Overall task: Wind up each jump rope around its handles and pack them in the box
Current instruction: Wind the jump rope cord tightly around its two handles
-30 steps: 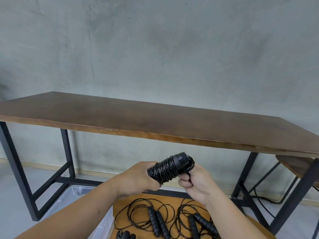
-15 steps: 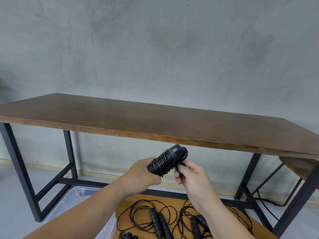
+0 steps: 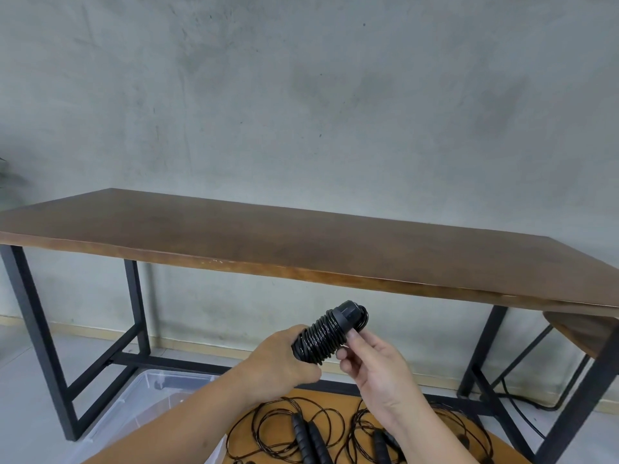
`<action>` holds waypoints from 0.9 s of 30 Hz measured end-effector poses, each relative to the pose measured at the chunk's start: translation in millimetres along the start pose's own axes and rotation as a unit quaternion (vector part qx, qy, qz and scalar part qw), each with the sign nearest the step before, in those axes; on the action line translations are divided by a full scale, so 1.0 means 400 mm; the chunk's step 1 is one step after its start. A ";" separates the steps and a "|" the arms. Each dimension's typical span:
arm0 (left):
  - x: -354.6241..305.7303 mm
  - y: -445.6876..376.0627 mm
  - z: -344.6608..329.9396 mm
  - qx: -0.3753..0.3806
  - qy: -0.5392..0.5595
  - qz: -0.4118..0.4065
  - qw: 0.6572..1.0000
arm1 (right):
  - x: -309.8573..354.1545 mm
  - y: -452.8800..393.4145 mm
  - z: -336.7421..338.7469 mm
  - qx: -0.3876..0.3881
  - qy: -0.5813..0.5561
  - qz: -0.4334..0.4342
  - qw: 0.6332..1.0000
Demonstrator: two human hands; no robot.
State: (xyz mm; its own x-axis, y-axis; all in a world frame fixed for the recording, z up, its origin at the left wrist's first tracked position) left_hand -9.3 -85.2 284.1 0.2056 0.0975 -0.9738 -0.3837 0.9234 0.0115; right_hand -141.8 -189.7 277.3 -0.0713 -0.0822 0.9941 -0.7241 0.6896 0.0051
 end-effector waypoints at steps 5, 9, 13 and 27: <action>-0.019 -0.002 -0.001 0.063 -0.038 -0.006 0.997 | -0.005 0.000 0.006 -0.032 0.004 0.000 0.999; -0.048 -0.011 0.019 0.097 -0.067 -0.016 0.993 | -0.014 0.001 0.012 -0.036 0.008 -0.004 0.999; -0.068 -0.024 0.032 0.078 -0.065 -0.018 0.995 | -0.028 0.007 0.006 -0.029 0.061 0.000 0.998; 0.006 -0.018 -0.018 -0.010 -0.010 -0.053 0.999 | -0.038 0.007 -0.003 -0.002 0.091 -0.029 0.995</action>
State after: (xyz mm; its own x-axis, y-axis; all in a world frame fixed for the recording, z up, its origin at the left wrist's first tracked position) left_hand -12.4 -94.4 280.1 0.2628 0.0076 -0.9648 -0.3772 0.9212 -0.0955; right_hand -142.0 -185.5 262.3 0.0966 0.0087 0.9953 -0.7210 0.6899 0.0640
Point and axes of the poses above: each hand's wrist, its own y-axis away from the middle knuckle, its own z-axis out of the back of the hand, x = y × z, the point moved 2 cm from there along -y, towards the middle knuckle, and after that the axes turned 14 degrees about y, right-handed, at the moved point
